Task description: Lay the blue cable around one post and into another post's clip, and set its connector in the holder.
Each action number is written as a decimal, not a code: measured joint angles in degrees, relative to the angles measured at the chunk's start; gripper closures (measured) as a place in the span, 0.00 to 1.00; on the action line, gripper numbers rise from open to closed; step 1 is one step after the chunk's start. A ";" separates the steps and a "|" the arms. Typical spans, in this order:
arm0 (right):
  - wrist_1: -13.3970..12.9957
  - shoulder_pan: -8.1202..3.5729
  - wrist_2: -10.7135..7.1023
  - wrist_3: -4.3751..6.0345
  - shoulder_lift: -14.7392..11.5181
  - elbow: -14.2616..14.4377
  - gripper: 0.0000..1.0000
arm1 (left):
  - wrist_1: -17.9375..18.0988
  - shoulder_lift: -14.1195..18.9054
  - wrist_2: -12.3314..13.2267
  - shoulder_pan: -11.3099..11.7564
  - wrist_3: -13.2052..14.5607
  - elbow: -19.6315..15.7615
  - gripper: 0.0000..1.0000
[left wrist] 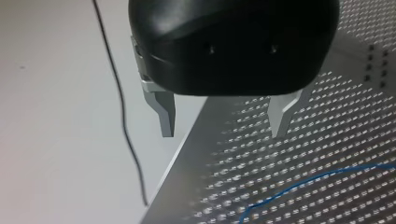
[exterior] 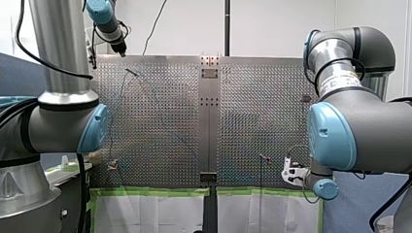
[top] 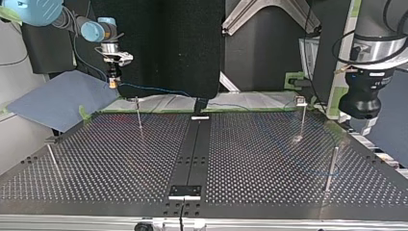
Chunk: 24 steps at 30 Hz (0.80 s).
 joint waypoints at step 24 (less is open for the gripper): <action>0.19 0.22 0.00 0.00 -0.02 -0.31 1.00 | -3.39 -1.76 3.63 0.20 -1.49 0.49 0.00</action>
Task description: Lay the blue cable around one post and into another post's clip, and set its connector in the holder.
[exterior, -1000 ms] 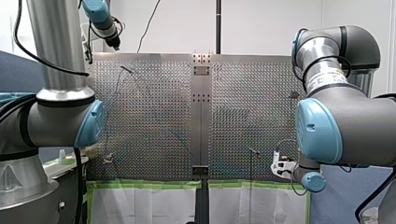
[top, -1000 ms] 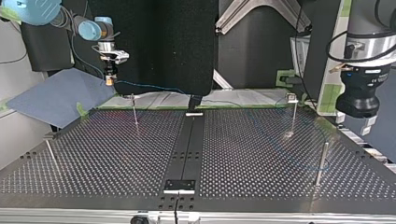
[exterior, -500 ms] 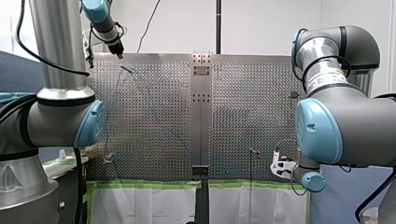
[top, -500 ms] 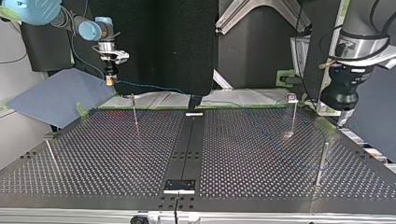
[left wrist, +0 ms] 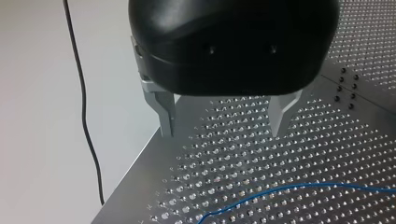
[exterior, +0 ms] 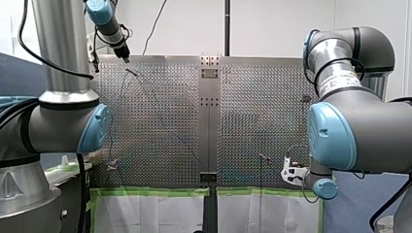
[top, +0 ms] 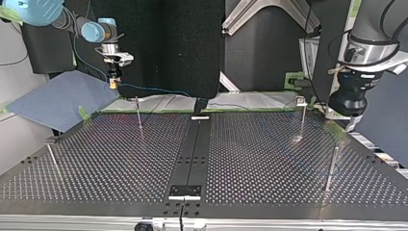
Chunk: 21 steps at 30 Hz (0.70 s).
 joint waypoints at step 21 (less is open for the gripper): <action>0.09 0.15 0.00 0.00 0.00 -0.07 1.00 | -1.15 -1.08 -4.32 -0.12 0.01 1.79 0.00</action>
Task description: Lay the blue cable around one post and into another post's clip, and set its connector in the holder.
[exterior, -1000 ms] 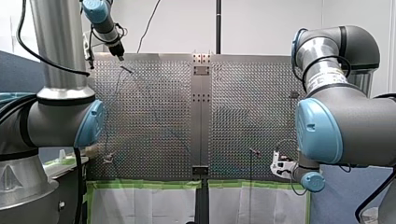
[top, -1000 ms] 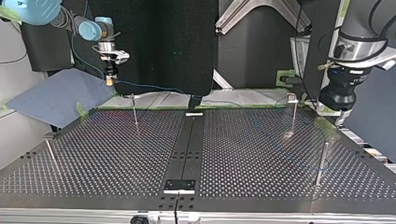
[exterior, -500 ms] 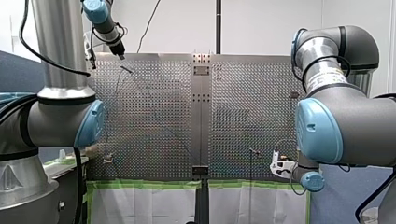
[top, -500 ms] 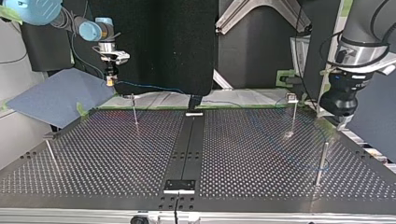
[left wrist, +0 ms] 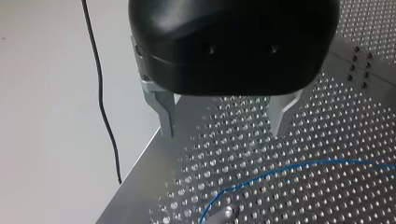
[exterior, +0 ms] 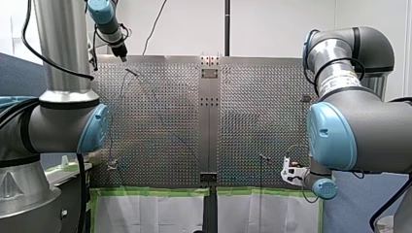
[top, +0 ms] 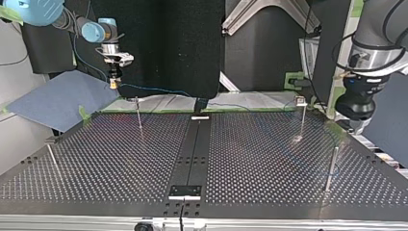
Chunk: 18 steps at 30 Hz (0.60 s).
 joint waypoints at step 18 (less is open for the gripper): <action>0.33 0.41 0.00 -0.09 0.01 0.01 1.00 | -3.01 0.26 -4.72 -0.10 1.94 -0.02 0.00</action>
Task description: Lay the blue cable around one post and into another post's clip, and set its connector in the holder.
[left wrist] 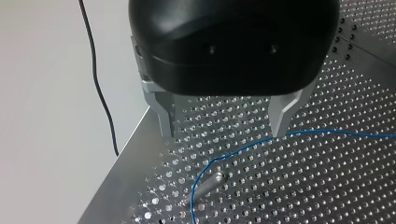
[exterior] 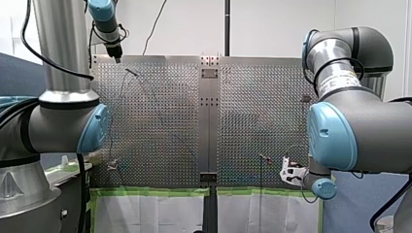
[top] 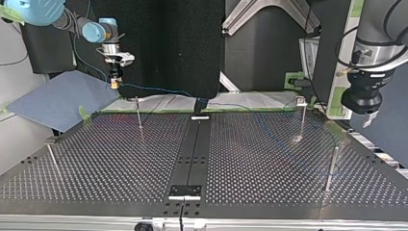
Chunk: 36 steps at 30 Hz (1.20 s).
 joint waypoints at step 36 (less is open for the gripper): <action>0.09 0.18 0.16 0.00 -0.01 0.00 1.00 | 6.34 2.49 7.72 -1.86 -3.25 -2.24 0.00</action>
